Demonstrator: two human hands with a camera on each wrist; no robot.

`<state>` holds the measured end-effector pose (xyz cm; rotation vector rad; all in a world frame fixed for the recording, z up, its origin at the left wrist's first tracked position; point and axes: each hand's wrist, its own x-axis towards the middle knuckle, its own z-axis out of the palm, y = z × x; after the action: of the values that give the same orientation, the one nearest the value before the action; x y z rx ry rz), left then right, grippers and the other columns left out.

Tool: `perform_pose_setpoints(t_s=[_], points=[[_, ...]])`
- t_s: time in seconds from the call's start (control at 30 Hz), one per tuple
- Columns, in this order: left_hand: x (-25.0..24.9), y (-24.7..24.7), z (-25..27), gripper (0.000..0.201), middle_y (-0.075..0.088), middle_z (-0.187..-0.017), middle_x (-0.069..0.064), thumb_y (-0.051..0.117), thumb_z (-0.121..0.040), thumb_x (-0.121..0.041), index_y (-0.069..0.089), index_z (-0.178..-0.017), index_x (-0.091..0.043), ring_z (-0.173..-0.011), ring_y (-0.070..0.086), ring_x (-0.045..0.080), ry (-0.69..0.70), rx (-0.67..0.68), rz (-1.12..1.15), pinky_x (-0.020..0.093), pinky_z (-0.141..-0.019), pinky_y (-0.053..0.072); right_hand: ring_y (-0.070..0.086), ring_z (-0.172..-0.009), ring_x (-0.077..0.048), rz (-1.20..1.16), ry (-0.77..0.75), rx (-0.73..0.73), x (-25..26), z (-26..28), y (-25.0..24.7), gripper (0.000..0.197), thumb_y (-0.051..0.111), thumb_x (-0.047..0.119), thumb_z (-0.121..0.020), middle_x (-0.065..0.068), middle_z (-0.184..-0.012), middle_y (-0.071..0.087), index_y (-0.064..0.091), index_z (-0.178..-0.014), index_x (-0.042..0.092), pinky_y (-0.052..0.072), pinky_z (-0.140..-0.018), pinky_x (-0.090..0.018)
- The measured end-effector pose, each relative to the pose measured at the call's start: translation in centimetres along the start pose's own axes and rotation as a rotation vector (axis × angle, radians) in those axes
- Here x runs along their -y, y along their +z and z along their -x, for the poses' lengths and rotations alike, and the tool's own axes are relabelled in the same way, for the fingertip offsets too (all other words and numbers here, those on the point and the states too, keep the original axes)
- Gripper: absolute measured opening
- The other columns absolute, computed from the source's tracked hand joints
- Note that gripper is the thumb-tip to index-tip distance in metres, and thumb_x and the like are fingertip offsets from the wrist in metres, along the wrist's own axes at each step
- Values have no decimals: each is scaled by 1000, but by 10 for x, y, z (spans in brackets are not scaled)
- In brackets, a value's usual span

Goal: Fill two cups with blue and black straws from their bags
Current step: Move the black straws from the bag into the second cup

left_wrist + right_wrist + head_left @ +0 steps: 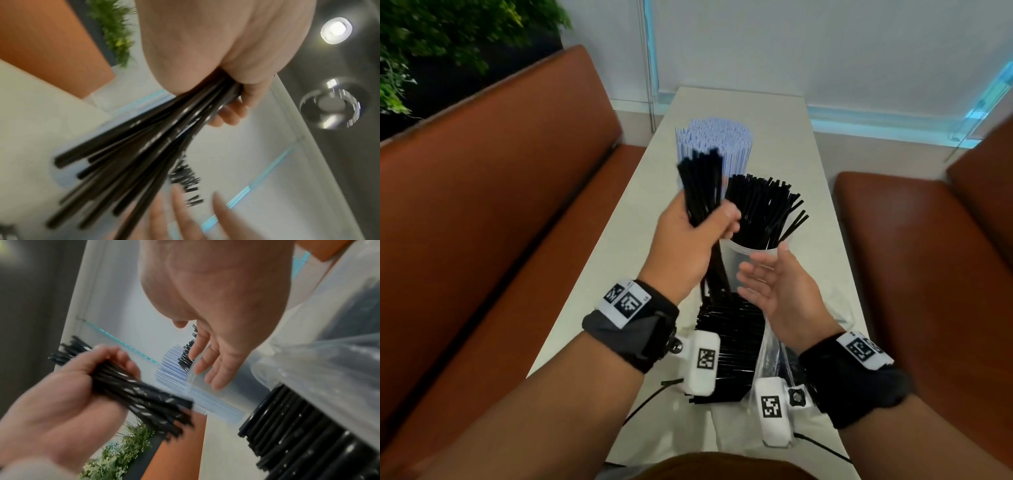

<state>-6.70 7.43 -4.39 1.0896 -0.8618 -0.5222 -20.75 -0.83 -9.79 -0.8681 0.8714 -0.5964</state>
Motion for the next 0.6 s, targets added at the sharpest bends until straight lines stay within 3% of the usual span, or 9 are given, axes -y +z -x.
perform_pose_setpoints(t_s=[0.13,0.3,0.37,0.43,0.5,0.53,0.6], points=[[-14,15,-18,20,66,-79,4,70,-87,-10,70,-87,-30,-75,64,22,21,-127,342,36,-76,53,68,-112,-32,-153,122,82,-1,5,7,69,40,63,-100,-17,-120,71,62,-127,5,53,-98,-50],[-4,37,-11,15,64,-77,7,63,-90,-2,59,-94,-16,-73,64,23,-53,-97,304,39,-74,53,65,-116,-38,-294,157,144,5,7,12,64,40,55,-103,-22,-128,65,64,-126,0,48,-105,-55],[-2,34,-14,15,65,-77,6,63,-90,-1,58,-96,-15,-72,64,23,-79,-122,322,37,-73,54,65,-116,-36,-219,58,92,7,6,7,49,48,47,-102,-16,-125,66,65,-117,4,48,-105,-54],[-2,31,-17,16,64,-77,7,62,-90,-1,57,-97,-14,-70,63,22,-97,-142,347,36,-72,54,64,-119,-29,40,-194,90,11,6,1,35,64,39,-94,-4,-123,68,64,-119,15,51,-101,-45],[0,33,-13,16,64,-77,6,62,-90,-1,56,-99,-13,-69,62,21,-120,-132,327,36,-72,54,65,-113,-15,505,-390,244,13,10,0,44,75,36,-83,7,-117,70,61,-124,28,52,-98,-33],[2,35,-10,16,65,-77,5,62,-91,-1,56,-101,-13,-68,63,21,-135,-119,309,37,-73,55,67,-107,-12,696,-403,305,11,11,2,44,77,38,-81,8,-112,71,61,-121,31,53,-95,-32],[2,38,-6,17,67,-78,5,63,-92,-2,58,-102,-13,-67,65,21,-163,-96,287,38,-74,56,69,-90,-16,877,-424,281,8,12,6,31,71,46,-82,3,-95,72,63,-106,30,56,-87,-44]])
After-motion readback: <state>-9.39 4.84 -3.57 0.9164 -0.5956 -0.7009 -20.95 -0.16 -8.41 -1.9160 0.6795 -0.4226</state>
